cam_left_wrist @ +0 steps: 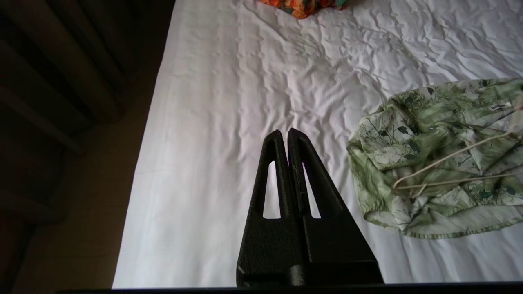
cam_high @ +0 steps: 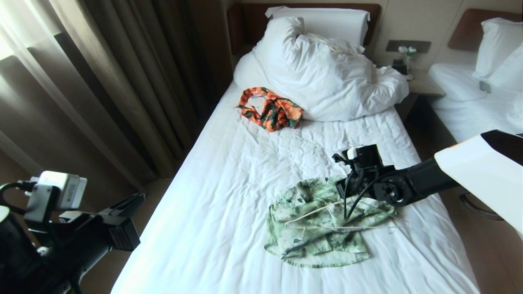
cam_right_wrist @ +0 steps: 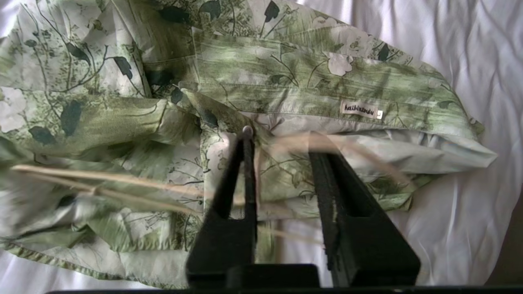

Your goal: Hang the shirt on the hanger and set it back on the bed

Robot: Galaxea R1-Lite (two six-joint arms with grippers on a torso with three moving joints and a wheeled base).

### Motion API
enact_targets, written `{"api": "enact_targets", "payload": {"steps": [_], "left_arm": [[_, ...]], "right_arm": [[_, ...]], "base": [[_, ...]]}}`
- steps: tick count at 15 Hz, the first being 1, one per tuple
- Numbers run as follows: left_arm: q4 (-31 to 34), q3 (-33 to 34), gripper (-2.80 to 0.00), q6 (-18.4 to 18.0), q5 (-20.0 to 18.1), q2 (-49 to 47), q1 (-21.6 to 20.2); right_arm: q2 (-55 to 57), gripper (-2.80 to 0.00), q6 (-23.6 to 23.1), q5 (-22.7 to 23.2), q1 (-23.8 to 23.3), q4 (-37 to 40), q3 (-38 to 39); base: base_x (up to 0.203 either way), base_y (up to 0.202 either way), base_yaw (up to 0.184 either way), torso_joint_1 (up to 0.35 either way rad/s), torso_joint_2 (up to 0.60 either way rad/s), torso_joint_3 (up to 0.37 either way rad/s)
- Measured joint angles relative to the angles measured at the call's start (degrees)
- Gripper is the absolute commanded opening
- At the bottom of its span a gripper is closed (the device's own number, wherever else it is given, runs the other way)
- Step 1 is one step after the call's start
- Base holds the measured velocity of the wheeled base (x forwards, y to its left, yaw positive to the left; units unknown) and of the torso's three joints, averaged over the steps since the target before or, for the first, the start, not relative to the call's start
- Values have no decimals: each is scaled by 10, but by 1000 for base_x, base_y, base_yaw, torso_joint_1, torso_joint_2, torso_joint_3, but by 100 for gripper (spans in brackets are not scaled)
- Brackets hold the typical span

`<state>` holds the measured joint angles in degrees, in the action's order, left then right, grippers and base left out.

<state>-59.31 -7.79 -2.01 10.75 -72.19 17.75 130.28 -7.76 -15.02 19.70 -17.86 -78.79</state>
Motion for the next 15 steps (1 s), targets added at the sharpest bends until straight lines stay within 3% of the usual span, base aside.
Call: {"api": "enact_targets", "payload": {"steps": [4, 8, 9, 15], "left_arm": [[3, 4, -280, -1, 8, 36, 0], [64, -2, -280, -1, 15, 87, 0], [79, -6, -280, -1, 15, 100, 0], [168, -22, -280, 0, 14, 205, 0]], "right_arm": [[15, 0, 1, -11, 0, 0, -9], [-24, 0, 0, -33, 1, 0, 59], [-36, -280, 0, -38, 0, 0, 79], [-145, -280, 15, -44, 4, -8, 171]], "base": [[0, 0, 0, 0, 0, 0], [0, 0, 0, 0, 0, 0], [0, 0, 0, 0, 0, 0], [0, 0, 0, 0, 0, 0]]}}
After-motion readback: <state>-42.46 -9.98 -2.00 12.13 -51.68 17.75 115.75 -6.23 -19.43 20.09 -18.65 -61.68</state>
